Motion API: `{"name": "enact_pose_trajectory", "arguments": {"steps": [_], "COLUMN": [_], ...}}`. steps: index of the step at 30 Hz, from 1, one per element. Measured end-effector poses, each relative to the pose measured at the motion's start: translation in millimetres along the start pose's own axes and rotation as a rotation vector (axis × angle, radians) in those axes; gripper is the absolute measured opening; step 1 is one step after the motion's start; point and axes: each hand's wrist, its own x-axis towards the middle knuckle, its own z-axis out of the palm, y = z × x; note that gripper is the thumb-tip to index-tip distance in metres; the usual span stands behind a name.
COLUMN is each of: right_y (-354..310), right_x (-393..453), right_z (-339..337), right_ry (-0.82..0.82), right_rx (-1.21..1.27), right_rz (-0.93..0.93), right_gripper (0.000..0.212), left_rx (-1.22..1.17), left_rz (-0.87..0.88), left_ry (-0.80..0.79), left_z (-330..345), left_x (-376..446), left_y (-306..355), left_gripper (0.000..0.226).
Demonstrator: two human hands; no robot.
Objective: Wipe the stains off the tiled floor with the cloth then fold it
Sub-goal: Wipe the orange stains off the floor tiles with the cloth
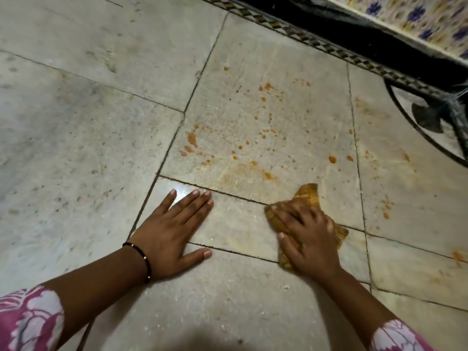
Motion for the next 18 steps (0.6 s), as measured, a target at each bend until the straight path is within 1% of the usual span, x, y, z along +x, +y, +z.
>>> {"name": "enact_pose_trajectory", "arguments": {"steps": [3, 4, 5, 6, 8, 10, 11, 12, 13, 15, 17, 18], "right_y": [-2.5, -12.6, -25.8, -40.6, -62.5, -57.4, -44.7, -32.1, -15.2, 5.2, -0.6, -12.1], "right_x": [39.4, 53.9, 66.3, 73.1, 67.5, 40.0, 23.8, 13.0, 6.2, 15.7, 47.9, 64.3], "right_z": [-0.5, -0.1, 1.1, 0.7, 1.4, 1.3, 0.4, 0.1, -1.3, -2.2, -2.6, -2.4], "right_ry": [0.077, 0.062, 0.032, 0.007, -0.016, -0.055, -0.057, -0.041, -0.026, 0.004, 0.046, 0.054], "right_rx": [-0.050, -0.048, -0.032, -0.005, 0.050, 0.055, 0.042, 0.029, 0.010, -0.010, -0.012, -0.001], "right_rz": [0.280, 0.340, 0.356, 0.330, 0.204, 0.032, -0.015, -0.015, 0.045, 0.237, 0.431, 0.494], "right_gripper": [0.054, 0.056, 0.059, 0.061, 0.062, 0.062, 0.062, 0.061, 0.060, 0.061, 0.057, 0.055], "left_rx": [0.013, 0.013, 0.011, 0.011, 0.010, 0.005, 0.001, -0.002, 0.000, 0.003, 0.007, 0.008], "left_rz": [0.000, -0.001, -0.003, 0.000, 0.004, 0.019, 0.023, 0.021, 0.020, 0.011, 0.012, 0.017], "left_ry": [-0.017, -0.019, -0.026, -0.031, -0.030, -0.031, -0.030, -0.030, -0.032, -0.019, -0.021, -0.027], "left_z": [-0.3, 0.1, 0.4, 0.4, 0.1, -0.4, -0.1, 0.6, 1.1, 1.5, 0.7, 0.7], "left_x": [1.1, 1.1, 0.9, 0.7, -0.3, -0.3, 0.1, -0.4, 0.4, 0.0, 0.3, -0.5], "left_y": [1.4, 1.9, 1.5, 1.1, -1.7, -1.9, -0.1, -2.3, -0.9, -1.2, -2.7, -2.7], "left_gripper": [0.085, 0.084, 0.084, 0.084, 0.084, 0.084, 0.084, 0.084, 0.084, 0.084, 0.084, 0.084]}}
